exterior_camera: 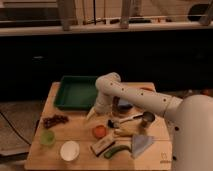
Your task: Place apple in table surface
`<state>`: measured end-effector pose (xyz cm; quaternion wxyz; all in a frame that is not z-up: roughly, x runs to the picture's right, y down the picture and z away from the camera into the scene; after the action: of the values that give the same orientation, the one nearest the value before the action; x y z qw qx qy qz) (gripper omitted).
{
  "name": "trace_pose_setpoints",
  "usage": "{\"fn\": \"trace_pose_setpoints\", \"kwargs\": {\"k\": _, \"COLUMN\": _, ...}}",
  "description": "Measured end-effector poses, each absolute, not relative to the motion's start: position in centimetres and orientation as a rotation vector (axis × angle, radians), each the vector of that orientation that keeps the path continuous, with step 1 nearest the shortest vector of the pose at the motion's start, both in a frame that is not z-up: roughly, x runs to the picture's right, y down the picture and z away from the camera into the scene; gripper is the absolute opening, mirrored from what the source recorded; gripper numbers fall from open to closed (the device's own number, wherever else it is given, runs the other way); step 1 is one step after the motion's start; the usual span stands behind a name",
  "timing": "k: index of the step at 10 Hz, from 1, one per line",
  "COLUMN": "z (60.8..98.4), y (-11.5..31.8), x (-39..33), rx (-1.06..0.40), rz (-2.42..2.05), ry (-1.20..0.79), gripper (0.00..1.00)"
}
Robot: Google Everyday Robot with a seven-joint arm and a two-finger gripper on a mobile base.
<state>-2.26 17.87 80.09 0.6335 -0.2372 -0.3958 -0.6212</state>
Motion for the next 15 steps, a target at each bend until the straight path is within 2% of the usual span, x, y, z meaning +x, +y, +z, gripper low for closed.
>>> {"fn": "trace_pose_setpoints", "kwargs": {"k": 15, "z": 80.05, "y": 17.28, "x": -2.08, "rx": -0.528, "rz": -1.418, "ry": -0.889, "gripper": 0.80}}
